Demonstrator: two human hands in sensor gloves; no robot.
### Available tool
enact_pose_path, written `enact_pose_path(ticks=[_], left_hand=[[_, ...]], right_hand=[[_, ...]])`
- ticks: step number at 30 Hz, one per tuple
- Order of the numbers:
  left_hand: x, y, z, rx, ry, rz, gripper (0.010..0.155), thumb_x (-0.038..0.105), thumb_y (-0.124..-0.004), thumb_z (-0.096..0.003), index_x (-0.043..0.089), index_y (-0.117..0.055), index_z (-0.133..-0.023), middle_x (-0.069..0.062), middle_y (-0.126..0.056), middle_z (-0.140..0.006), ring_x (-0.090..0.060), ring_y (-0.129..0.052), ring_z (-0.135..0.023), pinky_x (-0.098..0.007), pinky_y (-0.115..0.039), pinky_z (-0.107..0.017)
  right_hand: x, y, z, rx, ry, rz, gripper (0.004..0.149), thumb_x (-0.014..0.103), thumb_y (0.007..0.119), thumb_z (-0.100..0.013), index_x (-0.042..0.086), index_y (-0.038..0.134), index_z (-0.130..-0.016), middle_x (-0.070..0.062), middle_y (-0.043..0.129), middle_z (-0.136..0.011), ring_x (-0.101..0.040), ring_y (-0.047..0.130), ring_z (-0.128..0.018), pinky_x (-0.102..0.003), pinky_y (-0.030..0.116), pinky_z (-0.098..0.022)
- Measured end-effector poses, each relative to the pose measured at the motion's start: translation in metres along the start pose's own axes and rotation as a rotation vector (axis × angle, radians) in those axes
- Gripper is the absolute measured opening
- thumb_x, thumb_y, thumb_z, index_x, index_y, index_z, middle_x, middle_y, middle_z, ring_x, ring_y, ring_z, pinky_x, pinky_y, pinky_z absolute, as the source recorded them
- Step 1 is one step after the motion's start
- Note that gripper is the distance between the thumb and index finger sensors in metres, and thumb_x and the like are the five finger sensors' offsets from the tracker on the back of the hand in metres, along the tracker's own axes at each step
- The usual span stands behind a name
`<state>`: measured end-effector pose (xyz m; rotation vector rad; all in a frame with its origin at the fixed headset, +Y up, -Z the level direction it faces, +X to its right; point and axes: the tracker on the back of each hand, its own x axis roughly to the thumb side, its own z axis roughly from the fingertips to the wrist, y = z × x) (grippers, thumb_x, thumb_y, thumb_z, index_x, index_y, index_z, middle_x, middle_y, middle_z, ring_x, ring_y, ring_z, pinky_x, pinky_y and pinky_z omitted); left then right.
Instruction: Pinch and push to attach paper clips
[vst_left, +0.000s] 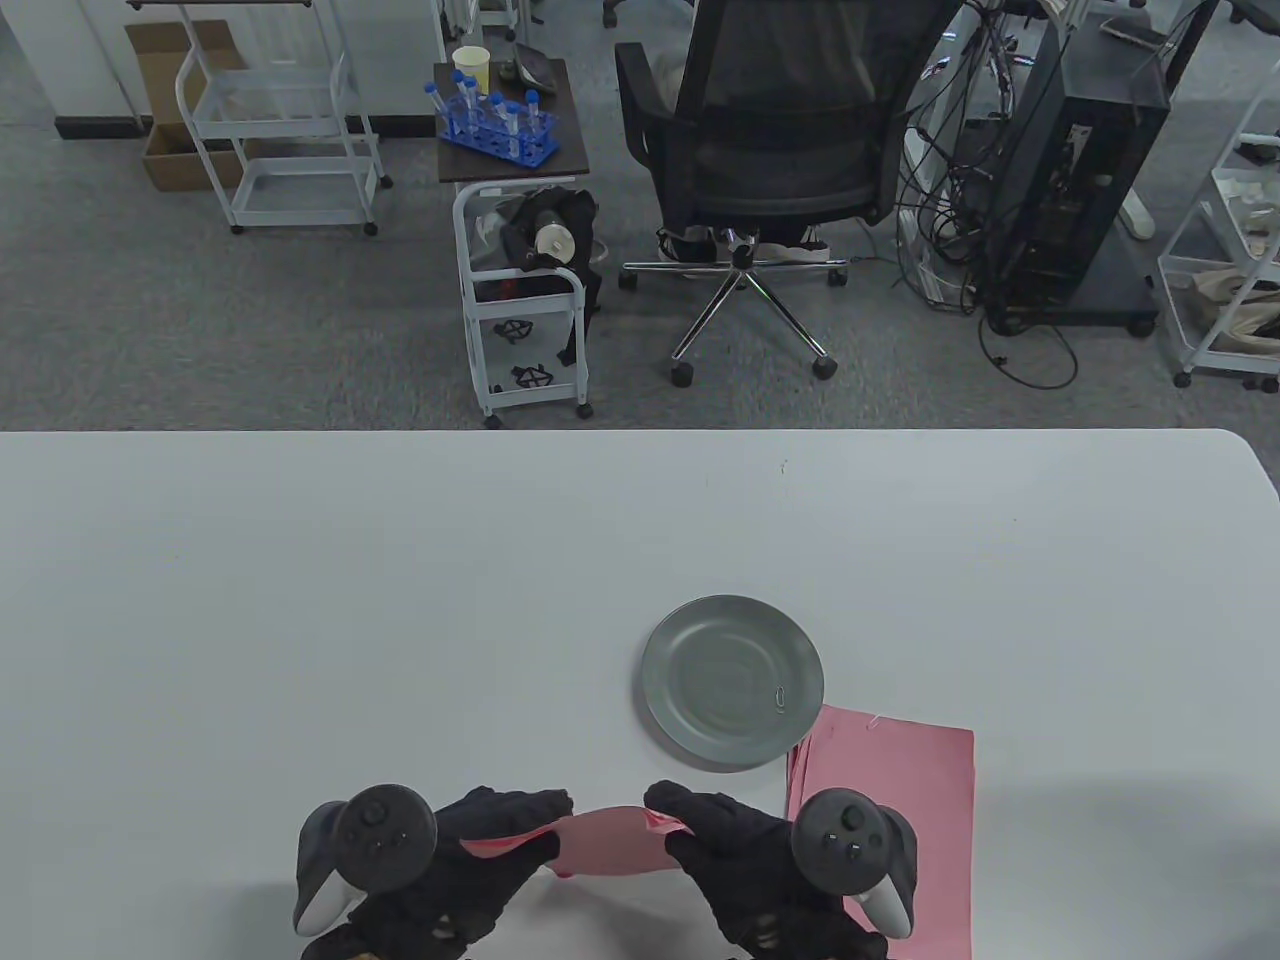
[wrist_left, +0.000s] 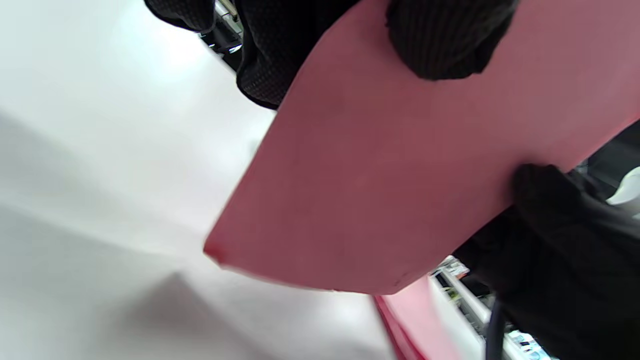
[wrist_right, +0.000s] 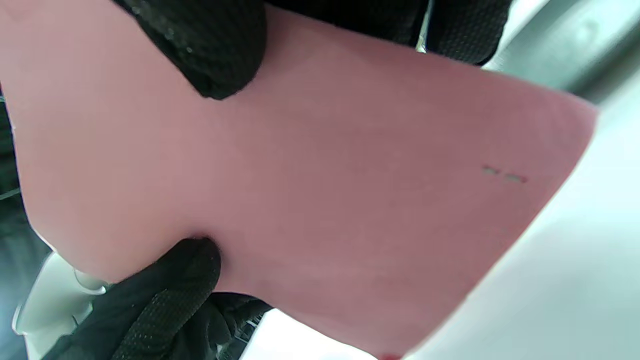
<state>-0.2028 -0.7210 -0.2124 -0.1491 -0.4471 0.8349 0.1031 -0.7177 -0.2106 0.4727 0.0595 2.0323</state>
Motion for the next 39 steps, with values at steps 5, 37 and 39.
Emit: enact_pose_path(ticks=[5, 37, 39], left_hand=[[-0.015, -0.009, -0.008, -0.055, 0.135, -0.133, 0.046, 0.045, -0.082, -0.0441, 0.031, -0.087, -0.088, 0.004, -0.099, -0.085, -0.022, -0.098, -0.084, -0.058, -0.063, -0.074], [-0.032, 0.043, 0.014, 0.243, 0.040, 0.240, 0.044, 0.043, -0.080, -0.0467, 0.031, -0.084, -0.089, 0.005, -0.097, -0.084, -0.021, -0.097, -0.084, -0.058, -0.061, -0.075], [-0.033, 0.043, 0.013, 0.226, 0.046, 0.236, 0.044, 0.042, -0.078, -0.0471, 0.031, -0.083, -0.089, 0.005, -0.096, -0.085, -0.021, -0.096, -0.084, -0.058, -0.061, -0.075]], right_hand=[[-0.030, 0.015, -0.009, 0.091, 0.185, 0.079, 0.044, 0.033, 0.077, -0.042, 0.025, 0.073, -0.085, -0.006, 0.090, -0.084, -0.037, 0.087, -0.079, -0.060, 0.059, -0.066], [-0.058, -0.044, -0.093, 0.205, 0.575, 0.878, 0.058, 0.039, 0.067, -0.043, 0.030, 0.050, -0.098, -0.006, 0.033, -0.110, -0.037, 0.033, -0.101, -0.063, 0.009, -0.074], [-0.073, -0.038, -0.098, 0.240, 0.665, 0.998, 0.056, 0.035, 0.063, -0.044, 0.032, 0.049, -0.098, -0.004, 0.024, -0.111, -0.036, 0.022, -0.102, -0.062, 0.003, -0.072]])
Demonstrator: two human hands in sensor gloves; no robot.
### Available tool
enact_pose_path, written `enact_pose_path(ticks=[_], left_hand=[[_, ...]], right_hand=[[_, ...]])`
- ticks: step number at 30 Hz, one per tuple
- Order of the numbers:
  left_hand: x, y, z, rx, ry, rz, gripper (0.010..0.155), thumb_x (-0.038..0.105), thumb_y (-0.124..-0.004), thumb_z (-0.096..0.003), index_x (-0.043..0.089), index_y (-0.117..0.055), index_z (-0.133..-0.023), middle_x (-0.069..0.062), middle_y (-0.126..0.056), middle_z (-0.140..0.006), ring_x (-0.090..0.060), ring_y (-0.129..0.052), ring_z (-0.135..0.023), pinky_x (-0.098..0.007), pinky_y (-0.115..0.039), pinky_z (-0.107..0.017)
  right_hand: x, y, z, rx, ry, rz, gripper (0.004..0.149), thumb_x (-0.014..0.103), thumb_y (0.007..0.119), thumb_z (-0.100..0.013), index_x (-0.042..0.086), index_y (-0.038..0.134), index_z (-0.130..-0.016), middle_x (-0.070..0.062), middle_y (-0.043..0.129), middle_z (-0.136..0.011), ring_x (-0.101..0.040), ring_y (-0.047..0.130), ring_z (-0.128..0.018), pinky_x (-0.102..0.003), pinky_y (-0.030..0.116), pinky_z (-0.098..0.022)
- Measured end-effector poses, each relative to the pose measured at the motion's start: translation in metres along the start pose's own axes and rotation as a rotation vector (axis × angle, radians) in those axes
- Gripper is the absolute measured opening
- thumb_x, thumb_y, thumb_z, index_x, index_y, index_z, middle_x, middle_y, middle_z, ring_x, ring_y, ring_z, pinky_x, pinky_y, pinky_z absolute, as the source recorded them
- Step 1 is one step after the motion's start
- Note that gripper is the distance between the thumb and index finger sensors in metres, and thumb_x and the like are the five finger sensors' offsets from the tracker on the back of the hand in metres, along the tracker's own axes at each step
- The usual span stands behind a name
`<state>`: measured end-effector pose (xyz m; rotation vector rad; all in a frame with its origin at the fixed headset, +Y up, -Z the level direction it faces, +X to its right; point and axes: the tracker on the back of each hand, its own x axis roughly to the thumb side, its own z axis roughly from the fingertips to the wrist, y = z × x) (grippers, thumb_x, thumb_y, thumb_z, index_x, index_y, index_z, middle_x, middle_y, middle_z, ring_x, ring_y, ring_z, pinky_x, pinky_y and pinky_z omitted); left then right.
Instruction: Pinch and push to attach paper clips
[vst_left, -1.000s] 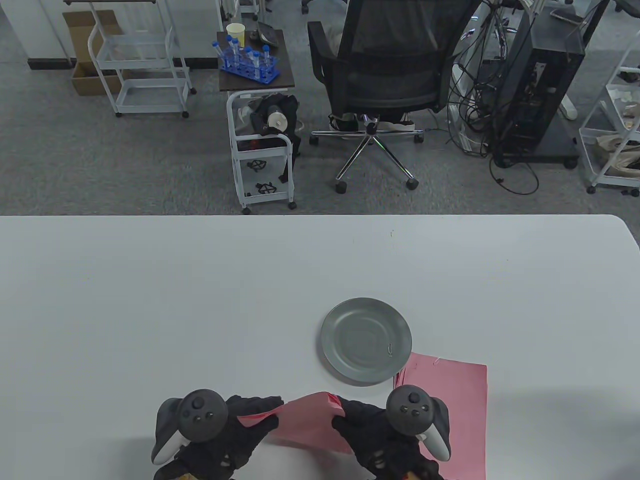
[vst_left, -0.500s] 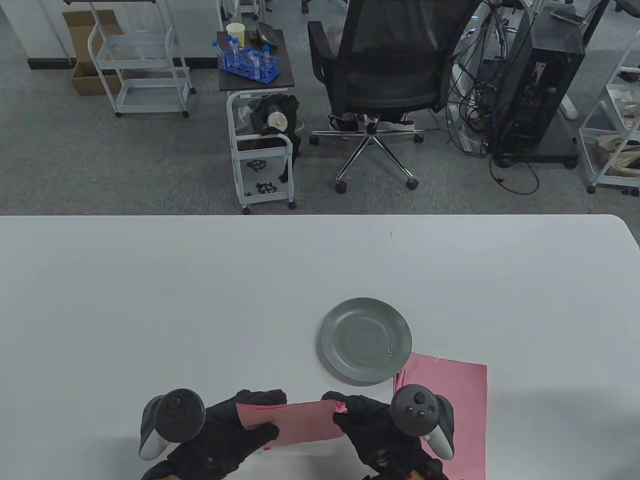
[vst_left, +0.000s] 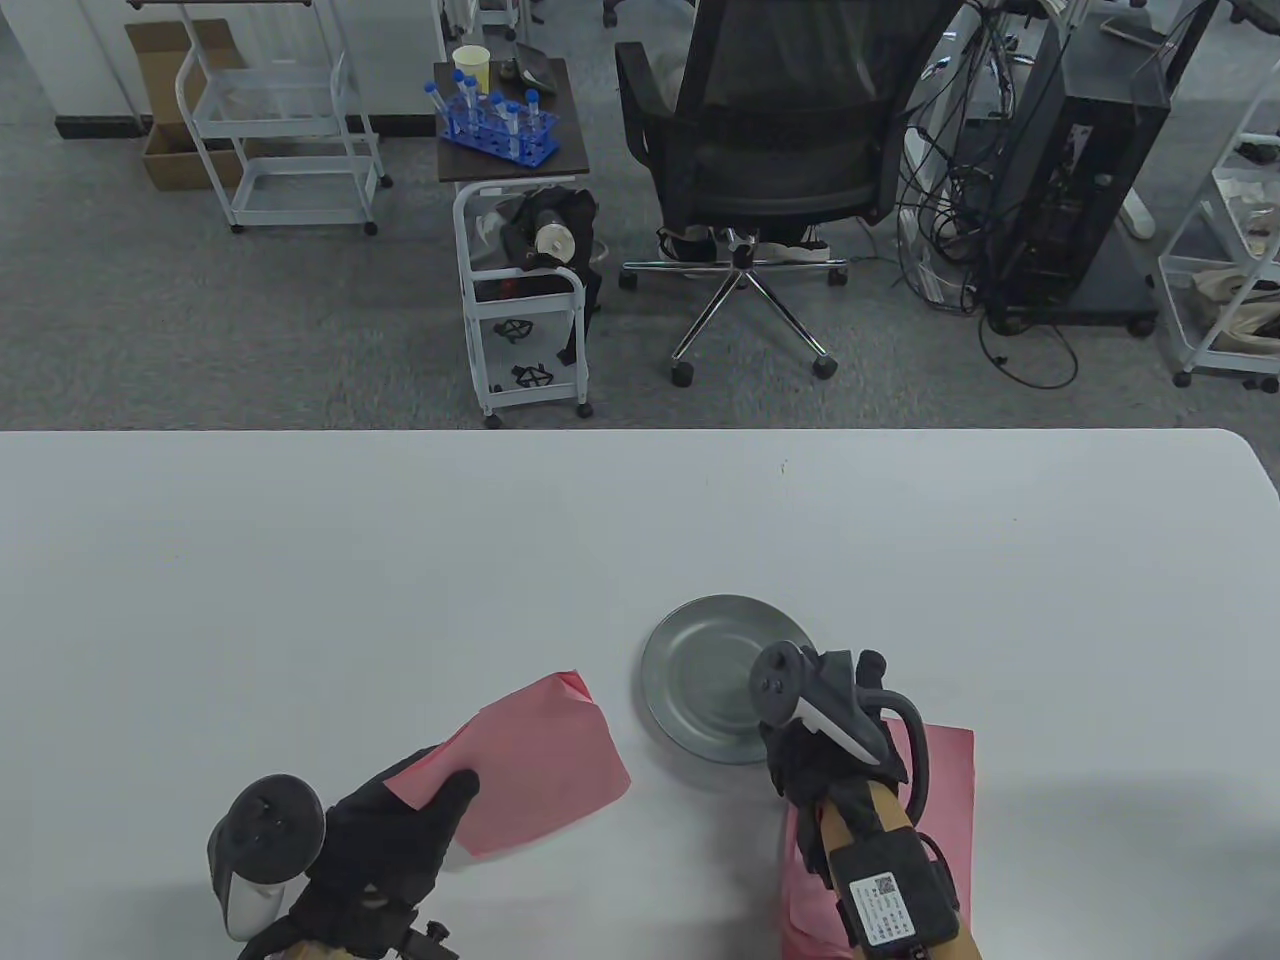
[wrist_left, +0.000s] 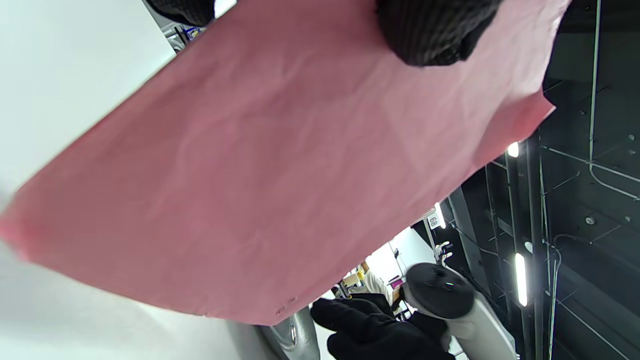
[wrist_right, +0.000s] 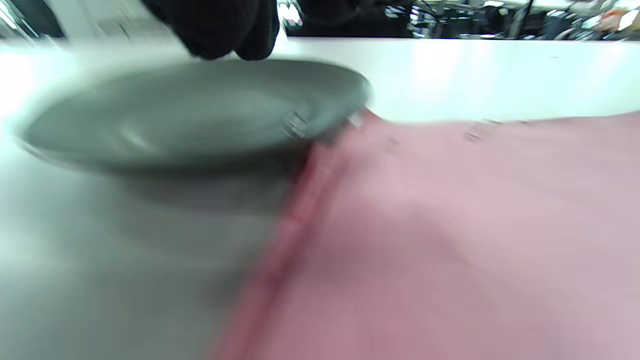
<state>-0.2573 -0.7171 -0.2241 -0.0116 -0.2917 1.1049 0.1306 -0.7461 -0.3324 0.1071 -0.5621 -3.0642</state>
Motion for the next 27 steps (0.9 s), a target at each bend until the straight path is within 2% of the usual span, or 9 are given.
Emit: enact_pose_path(ticks=[4, 8, 12, 16, 18, 19, 21, 24, 27], left_hand=[[-0.001, -0.002, -0.003, -0.024, 0.014, -0.020, 0.044, 0.042, -0.078, -0.0472, 0.031, -0.083, -0.090, 0.004, -0.096, -0.086, -0.022, -0.096, -0.085, -0.058, -0.060, -0.075], [-0.002, -0.004, -0.004, -0.042, 0.024, -0.043, 0.044, 0.042, -0.078, -0.0471, 0.031, -0.083, -0.090, 0.004, -0.096, -0.085, -0.022, -0.096, -0.085, -0.058, -0.061, -0.075], [-0.002, -0.006, -0.004, -0.047, 0.028, -0.050, 0.044, 0.042, -0.078, -0.0471, 0.031, -0.083, -0.090, 0.004, -0.096, -0.085, -0.022, -0.096, -0.085, -0.058, -0.061, -0.075], [-0.001, -0.008, -0.005, -0.057, 0.034, -0.070, 0.044, 0.042, -0.078, -0.0471, 0.031, -0.083, -0.090, 0.004, -0.096, -0.085, -0.022, -0.096, -0.084, -0.058, -0.061, -0.074], [0.000, -0.009, -0.005, -0.062, 0.035, -0.084, 0.044, 0.042, -0.078, -0.0471, 0.031, -0.083, -0.090, 0.004, -0.096, -0.085, -0.022, -0.096, -0.084, -0.058, -0.061, -0.074], [0.000, -0.009, -0.005, -0.065, 0.035, -0.089, 0.044, 0.042, -0.078, -0.0470, 0.031, -0.083, -0.090, 0.004, -0.096, -0.085, -0.022, -0.096, -0.084, -0.058, -0.061, -0.074], [0.001, -0.010, -0.005, -0.069, 0.035, -0.094, 0.045, 0.042, -0.078, -0.0470, 0.031, -0.083, -0.090, 0.004, -0.096, -0.085, -0.022, -0.096, -0.084, -0.058, -0.061, -0.074], [0.001, -0.009, -0.005, -0.077, 0.036, -0.088, 0.045, 0.042, -0.078, -0.0470, 0.031, -0.083, -0.090, 0.004, -0.096, -0.085, -0.022, -0.096, -0.085, -0.058, -0.061, -0.074], [0.001, -0.009, -0.005, -0.082, 0.040, -0.084, 0.045, 0.042, -0.078, -0.0470, 0.031, -0.084, -0.090, 0.004, -0.096, -0.086, -0.022, -0.096, -0.085, -0.058, -0.061, -0.074]], right_hand=[[0.000, 0.012, -0.014, 0.010, 0.041, 0.020, 0.053, 0.035, 0.062, -0.043, 0.031, 0.055, -0.096, -0.005, 0.022, -0.111, -0.036, 0.012, -0.102, -0.062, -0.002, -0.070], [0.007, 0.014, -0.008, 0.044, -0.100, -0.099, 0.052, 0.035, 0.062, -0.043, 0.030, 0.056, -0.095, -0.006, 0.026, -0.111, -0.038, 0.017, -0.102, -0.063, 0.000, -0.069], [0.008, 0.009, 0.001, 0.004, -0.170, -0.185, 0.054, 0.037, 0.063, -0.043, 0.030, 0.053, -0.096, -0.007, 0.032, -0.111, -0.038, 0.022, -0.102, -0.063, 0.004, -0.071], [0.019, 0.016, 0.002, -0.052, -0.118, -0.162, 0.064, 0.052, 0.063, -0.039, 0.021, 0.058, -0.095, -0.011, 0.050, -0.104, -0.041, 0.038, -0.097, -0.064, 0.012, -0.072], [0.030, 0.021, 0.000, 0.031, -0.116, -0.064, 0.067, 0.056, 0.063, -0.038, 0.022, 0.057, -0.096, -0.010, 0.048, -0.104, -0.040, 0.035, -0.097, -0.064, 0.008, -0.071], [0.033, 0.022, 0.000, 0.067, -0.112, -0.032, 0.072, 0.059, 0.062, -0.038, 0.021, 0.050, -0.098, -0.009, 0.041, -0.106, -0.039, 0.030, -0.098, -0.064, 0.005, -0.071], [0.039, 0.022, 0.000, 0.084, -0.136, -0.046, 0.075, 0.060, 0.066, -0.037, 0.023, 0.047, -0.099, -0.008, 0.037, -0.108, -0.039, 0.025, -0.100, -0.063, 0.003, -0.071], [0.044, 0.023, 0.000, 0.158, -0.212, -0.115, 0.075, 0.059, 0.069, -0.037, 0.027, 0.044, -0.100, -0.008, 0.031, -0.109, -0.038, 0.020, -0.100, -0.063, 0.000, -0.070], [0.045, 0.021, 0.002, 0.165, -0.243, -0.115, 0.069, 0.052, 0.075, -0.039, 0.032, 0.047, -0.098, -0.006, 0.030, -0.110, -0.037, 0.019, -0.101, -0.063, 0.000, -0.070]])
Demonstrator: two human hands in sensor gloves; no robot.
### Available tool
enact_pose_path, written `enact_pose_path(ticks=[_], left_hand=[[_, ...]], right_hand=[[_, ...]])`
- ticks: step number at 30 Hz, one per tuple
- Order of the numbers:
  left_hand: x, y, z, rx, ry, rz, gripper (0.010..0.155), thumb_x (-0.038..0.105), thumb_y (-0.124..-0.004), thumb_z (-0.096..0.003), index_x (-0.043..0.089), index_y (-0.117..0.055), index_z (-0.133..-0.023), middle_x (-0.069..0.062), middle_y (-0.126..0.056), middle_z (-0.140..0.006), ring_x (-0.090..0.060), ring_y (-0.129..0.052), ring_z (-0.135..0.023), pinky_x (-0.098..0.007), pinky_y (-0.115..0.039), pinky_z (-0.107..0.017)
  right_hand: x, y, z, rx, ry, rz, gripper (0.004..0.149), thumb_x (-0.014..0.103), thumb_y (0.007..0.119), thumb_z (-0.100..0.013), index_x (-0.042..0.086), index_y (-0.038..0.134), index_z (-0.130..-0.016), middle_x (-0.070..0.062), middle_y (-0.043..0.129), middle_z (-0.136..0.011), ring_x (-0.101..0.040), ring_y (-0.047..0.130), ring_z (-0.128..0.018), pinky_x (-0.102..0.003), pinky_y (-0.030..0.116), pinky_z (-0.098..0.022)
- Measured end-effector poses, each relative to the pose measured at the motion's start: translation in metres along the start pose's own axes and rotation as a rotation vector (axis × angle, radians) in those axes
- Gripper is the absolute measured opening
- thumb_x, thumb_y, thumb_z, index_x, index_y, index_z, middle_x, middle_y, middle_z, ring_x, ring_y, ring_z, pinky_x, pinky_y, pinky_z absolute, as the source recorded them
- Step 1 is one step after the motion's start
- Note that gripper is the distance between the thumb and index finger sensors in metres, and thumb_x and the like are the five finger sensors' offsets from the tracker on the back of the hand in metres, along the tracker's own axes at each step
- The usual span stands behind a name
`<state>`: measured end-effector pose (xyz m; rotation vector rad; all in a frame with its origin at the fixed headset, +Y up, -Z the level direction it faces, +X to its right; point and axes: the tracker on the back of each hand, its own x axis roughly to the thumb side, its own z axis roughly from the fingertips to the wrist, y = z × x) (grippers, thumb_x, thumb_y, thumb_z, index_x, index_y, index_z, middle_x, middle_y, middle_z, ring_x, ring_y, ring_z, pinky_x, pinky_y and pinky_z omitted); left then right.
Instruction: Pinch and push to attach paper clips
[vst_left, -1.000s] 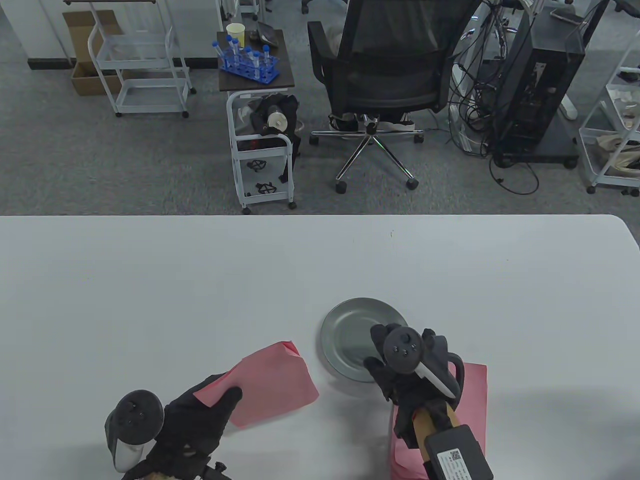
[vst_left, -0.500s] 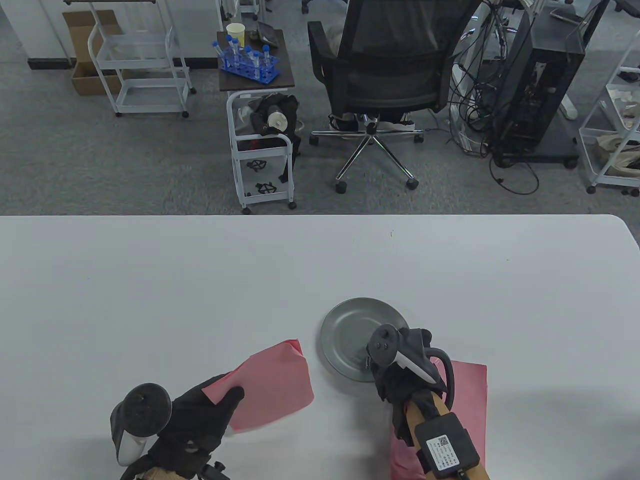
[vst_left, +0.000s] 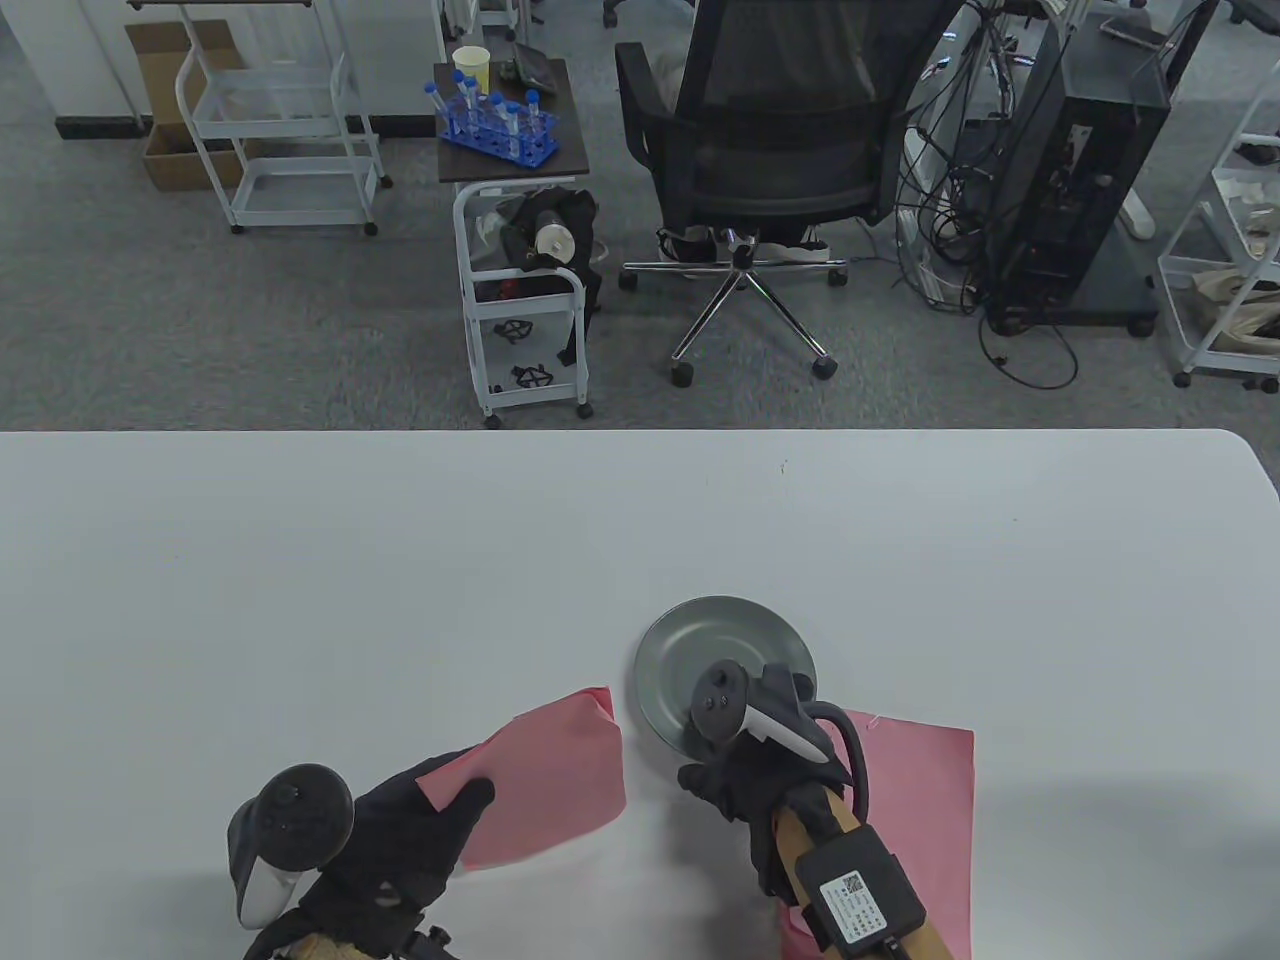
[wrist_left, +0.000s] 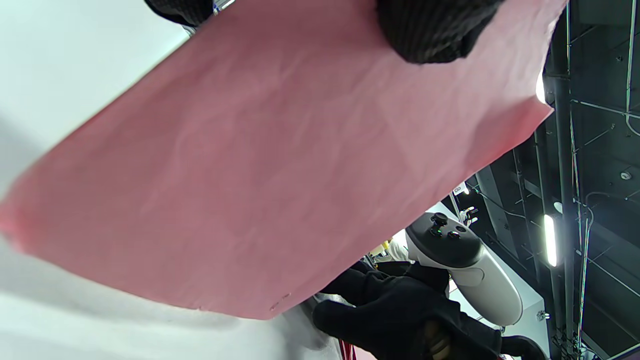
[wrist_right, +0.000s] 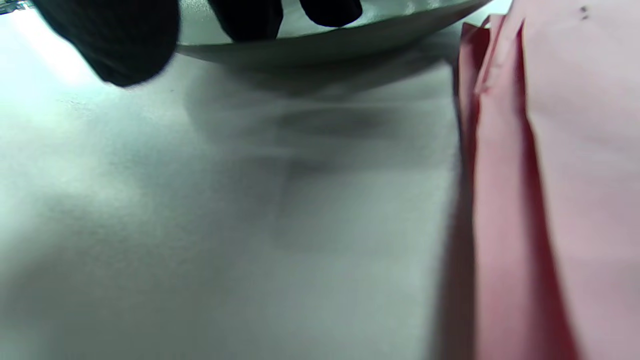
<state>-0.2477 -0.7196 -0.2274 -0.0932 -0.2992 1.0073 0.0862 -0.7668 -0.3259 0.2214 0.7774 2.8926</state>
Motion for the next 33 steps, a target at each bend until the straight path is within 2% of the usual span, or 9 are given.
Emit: enact_pose_path(ticks=[3, 7, 12, 17, 20, 25, 29, 31, 33], left_hand=[[0.000, 0.000, 0.000, -0.003, 0.001, 0.000, 0.045, 0.042, -0.078, -0.0469, 0.031, -0.084, -0.090, 0.004, -0.096, -0.085, -0.022, -0.096, -0.085, -0.058, -0.061, -0.074], [0.001, -0.001, -0.001, -0.007, 0.002, -0.007, 0.045, 0.042, -0.078, -0.0469, 0.031, -0.084, -0.090, 0.004, -0.096, -0.086, -0.022, -0.096, -0.085, -0.058, -0.061, -0.074], [0.000, -0.002, -0.001, -0.010, 0.008, -0.017, 0.045, 0.042, -0.078, -0.0469, 0.031, -0.084, -0.090, 0.004, -0.096, -0.086, -0.022, -0.096, -0.085, -0.058, -0.061, -0.074], [-0.002, -0.001, -0.002, -0.007, 0.018, -0.003, 0.045, 0.042, -0.078, -0.0468, 0.031, -0.084, -0.090, 0.004, -0.096, -0.085, -0.022, -0.096, -0.084, -0.058, -0.061, -0.074], [-0.005, -0.001, -0.003, -0.008, 0.033, -0.003, 0.045, 0.042, -0.078, -0.0468, 0.031, -0.084, -0.089, 0.004, -0.097, -0.085, -0.022, -0.096, -0.084, -0.058, -0.062, -0.074], [-0.012, -0.001, -0.004, -0.001, 0.073, 0.025, 0.044, 0.043, -0.078, -0.0467, 0.031, -0.084, -0.089, 0.004, -0.097, -0.084, -0.022, -0.097, -0.083, -0.058, -0.062, -0.074], [-0.017, -0.001, -0.006, 0.008, 0.095, 0.044, 0.044, 0.042, -0.078, -0.0468, 0.030, -0.085, -0.089, 0.004, -0.098, -0.083, -0.022, -0.098, -0.082, -0.057, -0.064, -0.073], [-0.018, -0.001, -0.006, 0.007, 0.104, 0.046, 0.044, 0.042, -0.078, -0.0467, 0.030, -0.085, -0.088, 0.004, -0.099, -0.082, -0.022, -0.099, -0.080, -0.056, -0.064, -0.073], [-0.018, -0.001, -0.006, 0.007, 0.107, 0.046, 0.044, 0.042, -0.078, -0.0467, 0.030, -0.085, -0.088, 0.004, -0.099, -0.081, -0.022, -0.100, -0.079, -0.056, -0.065, -0.073]], right_hand=[[0.002, -0.002, 0.003, -0.049, 0.006, 0.020, 0.071, 0.049, 0.080, -0.038, 0.032, 0.048, -0.098, -0.005, 0.033, -0.109, -0.037, 0.022, -0.101, -0.062, 0.002, -0.071], [0.011, 0.000, 0.000, -0.153, 0.070, 0.181, 0.084, 0.057, 0.081, -0.032, 0.027, 0.041, -0.100, -0.005, 0.041, -0.106, -0.036, 0.030, -0.100, -0.063, 0.006, -0.073], [0.029, 0.003, -0.003, -0.200, 0.068, 0.226, 0.066, 0.050, 0.081, -0.035, 0.026, 0.060, -0.093, -0.004, 0.062, -0.093, -0.036, 0.048, -0.091, -0.062, 0.013, -0.075], [0.039, 0.007, 0.013, -0.395, 0.046, 0.354, 0.047, 0.041, 0.089, -0.032, 0.025, 0.082, -0.076, 0.001, 0.090, -0.069, -0.030, 0.087, -0.064, -0.052, 0.061, -0.068], [0.040, 0.010, 0.022, -0.456, 0.016, 0.400, 0.044, 0.040, 0.092, -0.029, 0.027, 0.086, -0.071, 0.001, 0.096, -0.065, -0.028, 0.094, -0.056, -0.047, 0.071, -0.062], [0.031, 0.012, 0.033, -0.475, -0.121, 0.319, 0.039, 0.037, 0.092, -0.030, 0.027, 0.089, -0.068, 0.000, 0.099, -0.065, -0.028, 0.098, -0.055, -0.045, 0.075, -0.060], [0.030, 0.017, 0.047, -0.580, -0.175, 0.369, 0.036, 0.035, 0.090, -0.032, 0.028, 0.088, -0.068, 0.002, 0.100, -0.065, -0.025, 0.103, -0.055, -0.043, 0.079, -0.058], [0.028, 0.009, 0.054, -0.611, -0.195, 0.276, 0.037, 0.036, 0.089, -0.033, 0.028, 0.087, -0.069, 0.004, 0.101, -0.064, -0.023, 0.104, -0.054, -0.042, 0.080, -0.058], [0.022, -0.010, 0.067, -0.665, -0.224, 0.025, 0.037, 0.036, 0.088, -0.033, 0.029, 0.086, -0.070, 0.004, 0.101, -0.064, -0.022, 0.105, -0.054, -0.041, 0.081, -0.058]])
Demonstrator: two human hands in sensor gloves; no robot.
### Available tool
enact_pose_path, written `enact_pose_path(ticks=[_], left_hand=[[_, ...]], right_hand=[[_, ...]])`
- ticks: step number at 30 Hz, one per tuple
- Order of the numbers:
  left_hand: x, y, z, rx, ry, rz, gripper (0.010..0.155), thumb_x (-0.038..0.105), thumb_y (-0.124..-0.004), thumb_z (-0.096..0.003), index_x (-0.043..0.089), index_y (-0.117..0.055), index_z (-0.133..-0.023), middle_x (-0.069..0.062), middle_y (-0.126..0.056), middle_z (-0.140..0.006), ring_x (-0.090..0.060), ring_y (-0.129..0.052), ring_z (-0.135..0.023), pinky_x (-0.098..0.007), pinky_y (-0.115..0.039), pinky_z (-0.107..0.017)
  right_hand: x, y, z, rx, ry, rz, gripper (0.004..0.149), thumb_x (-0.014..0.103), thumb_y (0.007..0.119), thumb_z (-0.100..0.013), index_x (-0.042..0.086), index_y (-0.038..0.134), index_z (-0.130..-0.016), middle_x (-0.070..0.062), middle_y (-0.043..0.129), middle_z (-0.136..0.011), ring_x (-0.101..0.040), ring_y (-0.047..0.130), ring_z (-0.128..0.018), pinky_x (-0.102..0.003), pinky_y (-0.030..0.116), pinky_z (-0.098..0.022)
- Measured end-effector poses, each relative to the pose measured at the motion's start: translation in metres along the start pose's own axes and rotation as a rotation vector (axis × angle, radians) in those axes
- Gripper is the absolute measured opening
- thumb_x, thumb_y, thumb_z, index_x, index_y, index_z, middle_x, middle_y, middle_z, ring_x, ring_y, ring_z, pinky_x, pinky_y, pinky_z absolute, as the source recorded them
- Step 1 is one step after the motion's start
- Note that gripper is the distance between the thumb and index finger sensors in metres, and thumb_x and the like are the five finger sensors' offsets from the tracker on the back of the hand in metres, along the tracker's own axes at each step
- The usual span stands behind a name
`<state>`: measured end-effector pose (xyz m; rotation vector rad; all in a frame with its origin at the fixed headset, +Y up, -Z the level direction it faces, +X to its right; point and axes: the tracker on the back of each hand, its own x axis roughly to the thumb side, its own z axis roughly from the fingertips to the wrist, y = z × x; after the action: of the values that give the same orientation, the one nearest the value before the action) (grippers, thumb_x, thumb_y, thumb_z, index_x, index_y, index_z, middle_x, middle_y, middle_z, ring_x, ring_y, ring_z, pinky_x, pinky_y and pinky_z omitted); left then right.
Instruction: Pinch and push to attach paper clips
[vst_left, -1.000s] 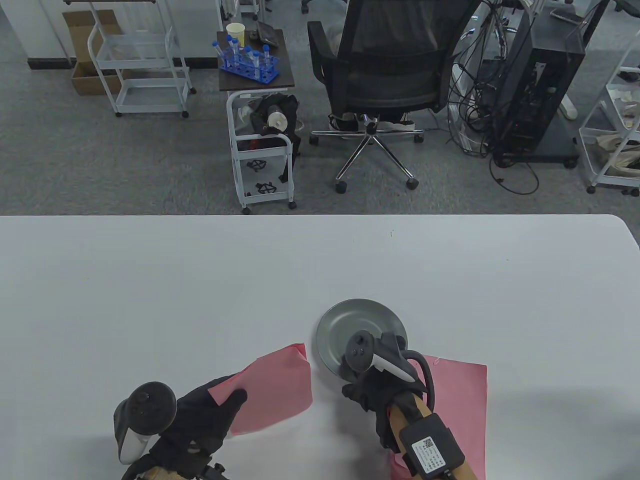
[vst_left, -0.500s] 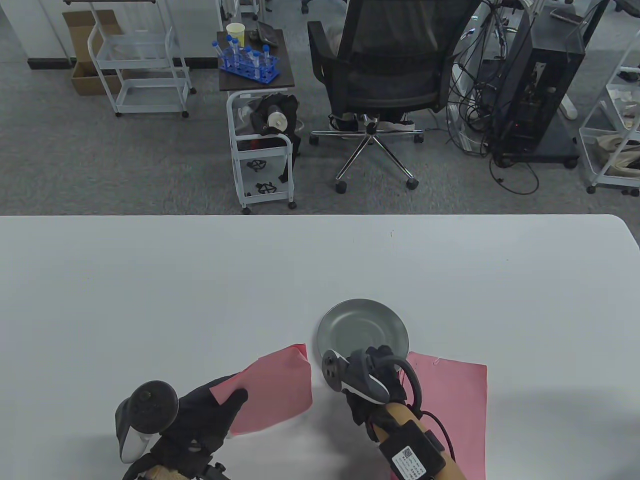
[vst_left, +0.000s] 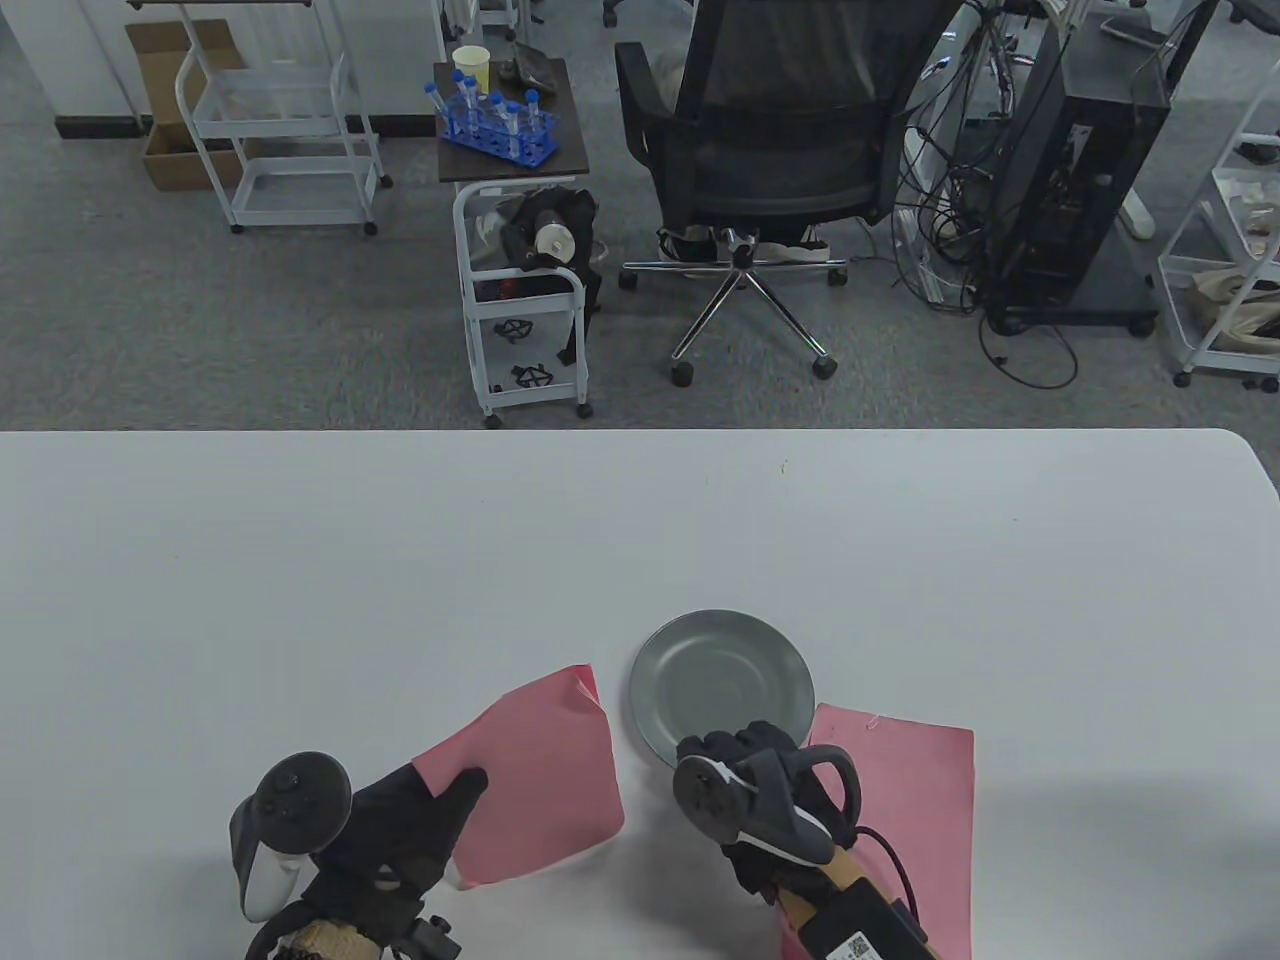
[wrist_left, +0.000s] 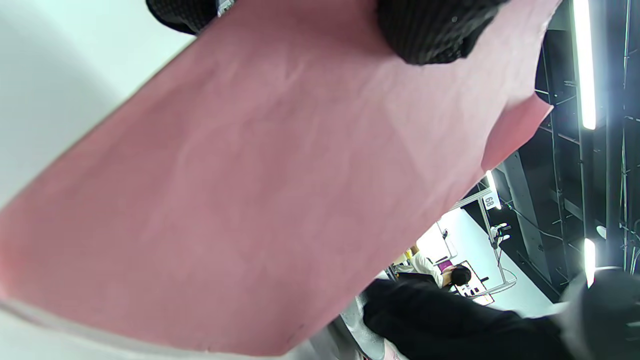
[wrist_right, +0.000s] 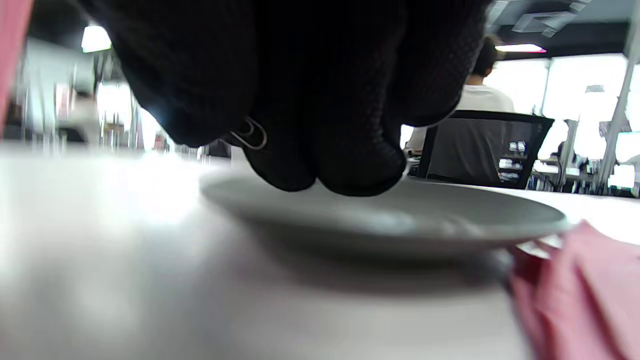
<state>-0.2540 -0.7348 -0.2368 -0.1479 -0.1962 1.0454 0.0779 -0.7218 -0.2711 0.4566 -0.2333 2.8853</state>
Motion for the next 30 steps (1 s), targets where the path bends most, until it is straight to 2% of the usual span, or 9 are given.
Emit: enact_pose_path(ticks=[2, 4, 6, 9, 10, 13, 16, 22, 30], left_hand=[[0.001, -0.001, 0.000, 0.000, 0.001, -0.014, 0.044, 0.042, -0.078, -0.0468, 0.029, -0.085, -0.088, 0.004, -0.100, -0.079, -0.021, -0.100, -0.077, -0.056, -0.065, -0.073], [0.005, -0.003, -0.001, 0.003, -0.007, -0.030, 0.044, 0.041, -0.078, -0.0469, 0.029, -0.084, -0.088, 0.004, -0.101, -0.077, -0.020, -0.101, -0.075, -0.056, -0.065, -0.072], [0.010, -0.007, 0.000, -0.005, -0.022, -0.049, 0.044, 0.041, -0.078, -0.0471, 0.029, -0.084, -0.089, 0.004, -0.101, -0.076, -0.020, -0.102, -0.074, -0.056, -0.065, -0.072], [0.019, -0.012, 0.001, -0.013, -0.053, -0.094, 0.044, 0.041, -0.078, -0.0471, 0.030, -0.083, -0.089, 0.004, -0.101, -0.074, -0.020, -0.102, -0.072, -0.056, -0.066, -0.072], [0.022, -0.015, 0.002, -0.016, -0.067, -0.112, 0.044, 0.041, -0.078, -0.0470, 0.030, -0.084, -0.089, 0.004, -0.102, -0.074, -0.020, -0.102, -0.071, -0.056, -0.066, -0.072], [0.032, -0.019, 0.007, -0.037, -0.114, -0.156, 0.043, 0.041, -0.078, -0.0468, 0.030, -0.084, -0.088, 0.004, -0.102, -0.072, -0.019, -0.103, -0.070, -0.056, -0.066, -0.072], [0.040, -0.020, 0.012, -0.042, -0.158, -0.169, 0.043, 0.041, -0.078, -0.0464, 0.030, -0.085, -0.088, 0.004, -0.103, -0.070, -0.019, -0.103, -0.068, -0.056, -0.066, -0.072], [0.045, -0.020, 0.016, -0.054, -0.188, -0.179, 0.043, 0.041, -0.078, -0.0461, 0.030, -0.086, -0.087, 0.004, -0.102, -0.068, -0.019, -0.103, -0.067, -0.057, -0.066, -0.072], [0.044, -0.020, 0.015, -0.061, -0.180, -0.200, 0.042, 0.040, -0.078, -0.0457, 0.031, -0.087, -0.086, 0.004, -0.102, -0.069, -0.019, -0.102, -0.068, -0.058, -0.064, -0.073]], right_hand=[[-0.005, -0.026, 0.001, -0.015, 0.053, -0.429, 0.038, 0.035, 0.086, -0.035, 0.028, 0.084, -0.072, 0.004, 0.100, -0.066, -0.022, 0.105, -0.055, -0.041, 0.080, -0.058], [0.000, -0.051, 0.005, 0.038, 0.017, -0.964, 0.038, 0.032, 0.084, -0.038, 0.029, 0.081, -0.076, 0.002, 0.098, -0.071, -0.023, 0.103, -0.061, -0.041, 0.077, -0.061], [0.009, -0.068, 0.008, 0.080, -0.035, -1.143, 0.037, 0.031, 0.081, -0.041, 0.030, 0.077, -0.078, 0.003, 0.094, -0.077, -0.024, 0.099, -0.068, -0.041, 0.073, -0.065], [0.026, -0.086, 0.014, 0.005, -0.100, -1.054, 0.037, 0.034, 0.079, -0.043, 0.033, 0.075, -0.079, 0.007, 0.091, -0.082, -0.021, 0.095, -0.077, -0.041, 0.068, -0.071], [0.032, -0.089, 0.015, -0.026, -0.101, -0.990, 0.037, 0.036, 0.079, -0.042, 0.035, 0.076, -0.078, 0.010, 0.091, -0.083, -0.021, 0.092, -0.081, -0.044, 0.063, -0.073], [0.051, -0.090, 0.017, -0.045, -0.078, -0.852, 0.037, 0.040, 0.079, -0.041, 0.040, 0.077, -0.078, 0.010, 0.076, -0.099, -0.028, 0.060, -0.102, -0.060, 0.039, -0.077], [0.062, -0.085, 0.015, -0.043, -0.057, -0.760, 0.036, 0.042, 0.080, -0.041, 0.042, 0.078, -0.077, 0.005, 0.062, -0.106, -0.035, 0.042, -0.106, -0.065, 0.025, -0.075], [0.070, -0.076, 0.009, 0.012, -0.068, -0.745, 0.036, 0.041, 0.082, -0.039, 0.040, 0.081, -0.076, 0.003, 0.064, -0.105, -0.038, 0.041, -0.105, -0.067, 0.020, -0.073], [0.058, -0.075, 0.006, -0.011, -0.037, -0.812, 0.036, 0.042, 0.082, -0.040, 0.042, 0.080, -0.076, 0.004, 0.069, -0.103, -0.036, 0.046, -0.105, -0.067, 0.024, -0.074]])
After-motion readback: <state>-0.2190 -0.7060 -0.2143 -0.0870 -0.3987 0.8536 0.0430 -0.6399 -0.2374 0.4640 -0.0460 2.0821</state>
